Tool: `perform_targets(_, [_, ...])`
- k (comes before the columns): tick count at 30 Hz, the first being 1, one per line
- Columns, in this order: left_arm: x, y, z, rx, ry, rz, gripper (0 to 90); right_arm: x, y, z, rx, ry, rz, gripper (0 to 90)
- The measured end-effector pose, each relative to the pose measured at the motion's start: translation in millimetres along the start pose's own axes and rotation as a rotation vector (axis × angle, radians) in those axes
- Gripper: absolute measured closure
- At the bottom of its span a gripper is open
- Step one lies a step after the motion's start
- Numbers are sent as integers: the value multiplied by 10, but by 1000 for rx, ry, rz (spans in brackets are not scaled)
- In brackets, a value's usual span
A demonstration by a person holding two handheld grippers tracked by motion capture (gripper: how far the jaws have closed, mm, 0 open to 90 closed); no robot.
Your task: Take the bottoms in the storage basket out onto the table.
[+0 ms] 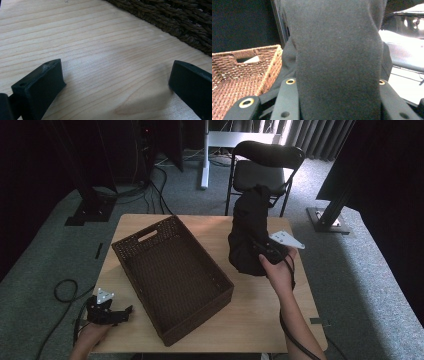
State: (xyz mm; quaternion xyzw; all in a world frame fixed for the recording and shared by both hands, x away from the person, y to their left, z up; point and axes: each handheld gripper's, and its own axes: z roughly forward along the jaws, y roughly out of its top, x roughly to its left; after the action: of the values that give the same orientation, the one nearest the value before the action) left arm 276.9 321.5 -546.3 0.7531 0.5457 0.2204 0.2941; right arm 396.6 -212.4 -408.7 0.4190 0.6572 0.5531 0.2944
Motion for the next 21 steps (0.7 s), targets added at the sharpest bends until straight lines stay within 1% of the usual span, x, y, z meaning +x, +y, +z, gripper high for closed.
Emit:
perform_targets(3, [-1, 0, 0, 0, -1, -1, 0, -37, -70, 7, 9, -7, 8, 613])
perform_targets(10, [0, -1, 0, 0, 0, 0, 0, -122, -262, 45, 37, -40, 34, 612])
perform_targets(14, [-1, -1, 0, 0, 0, 0, 0, -187, -371, 69, 58, -55, 45, 612])
perform_targets(19, [-1, -1, 0, 0, 0, 0, 0, -263, -507, 104, 97, -75, 44, 612])
perform_targets(21, [0, -1, 0, 1, 0, 0, 0, -290, -561, 121, 106, -82, 50, 612])
